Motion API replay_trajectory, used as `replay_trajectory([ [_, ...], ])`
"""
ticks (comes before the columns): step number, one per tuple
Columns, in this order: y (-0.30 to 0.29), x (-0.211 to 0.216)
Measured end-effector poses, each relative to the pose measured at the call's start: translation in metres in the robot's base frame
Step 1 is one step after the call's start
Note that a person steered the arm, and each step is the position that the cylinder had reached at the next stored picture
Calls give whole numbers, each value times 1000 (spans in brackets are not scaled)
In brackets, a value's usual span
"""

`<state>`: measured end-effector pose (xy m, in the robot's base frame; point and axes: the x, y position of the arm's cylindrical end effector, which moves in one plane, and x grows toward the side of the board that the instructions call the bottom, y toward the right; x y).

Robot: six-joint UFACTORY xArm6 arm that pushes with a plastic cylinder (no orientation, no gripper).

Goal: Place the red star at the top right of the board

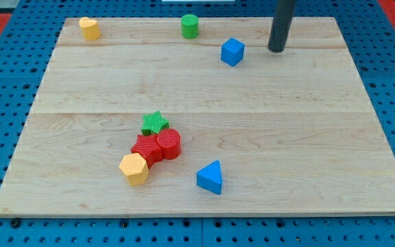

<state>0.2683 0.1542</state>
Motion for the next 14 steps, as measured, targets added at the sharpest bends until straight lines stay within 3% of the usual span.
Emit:
replay_trajectory([
  [1, -102, 31],
  [2, -185, 104],
  [3, -231, 106],
  [4, -278, 144],
  [5, -275, 217],
  [6, -271, 261],
  [7, -259, 256],
  [9, -230, 289],
  [11, -144, 225],
  [12, -93, 219],
  [13, -77, 179],
  [14, -105, 157],
])
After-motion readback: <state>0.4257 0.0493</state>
